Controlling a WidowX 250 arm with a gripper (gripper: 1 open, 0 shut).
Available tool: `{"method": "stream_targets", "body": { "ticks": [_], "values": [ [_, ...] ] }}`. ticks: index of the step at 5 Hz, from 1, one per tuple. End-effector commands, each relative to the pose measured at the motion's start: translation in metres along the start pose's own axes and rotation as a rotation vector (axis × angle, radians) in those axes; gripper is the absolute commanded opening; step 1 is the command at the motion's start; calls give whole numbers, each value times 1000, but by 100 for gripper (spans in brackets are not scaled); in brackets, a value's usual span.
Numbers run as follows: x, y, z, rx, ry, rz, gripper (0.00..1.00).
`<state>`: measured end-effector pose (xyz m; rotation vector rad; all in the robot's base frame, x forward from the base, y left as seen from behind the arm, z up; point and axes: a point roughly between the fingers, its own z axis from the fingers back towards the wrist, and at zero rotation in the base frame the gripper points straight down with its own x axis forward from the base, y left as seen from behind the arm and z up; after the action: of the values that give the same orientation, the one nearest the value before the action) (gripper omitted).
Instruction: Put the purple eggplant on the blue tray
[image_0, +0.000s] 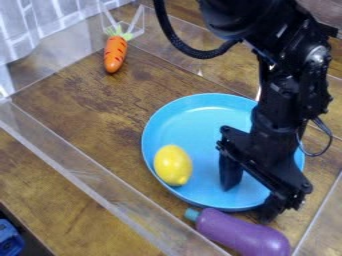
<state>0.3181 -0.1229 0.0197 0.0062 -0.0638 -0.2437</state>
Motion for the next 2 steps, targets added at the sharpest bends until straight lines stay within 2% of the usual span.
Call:
{"method": "stream_targets", "body": {
  "ticks": [1,2],
  "values": [
    [7,15,-8,2,-3,9,0],
    [6,18,-8,2,-5,19,0]
  ]
}}
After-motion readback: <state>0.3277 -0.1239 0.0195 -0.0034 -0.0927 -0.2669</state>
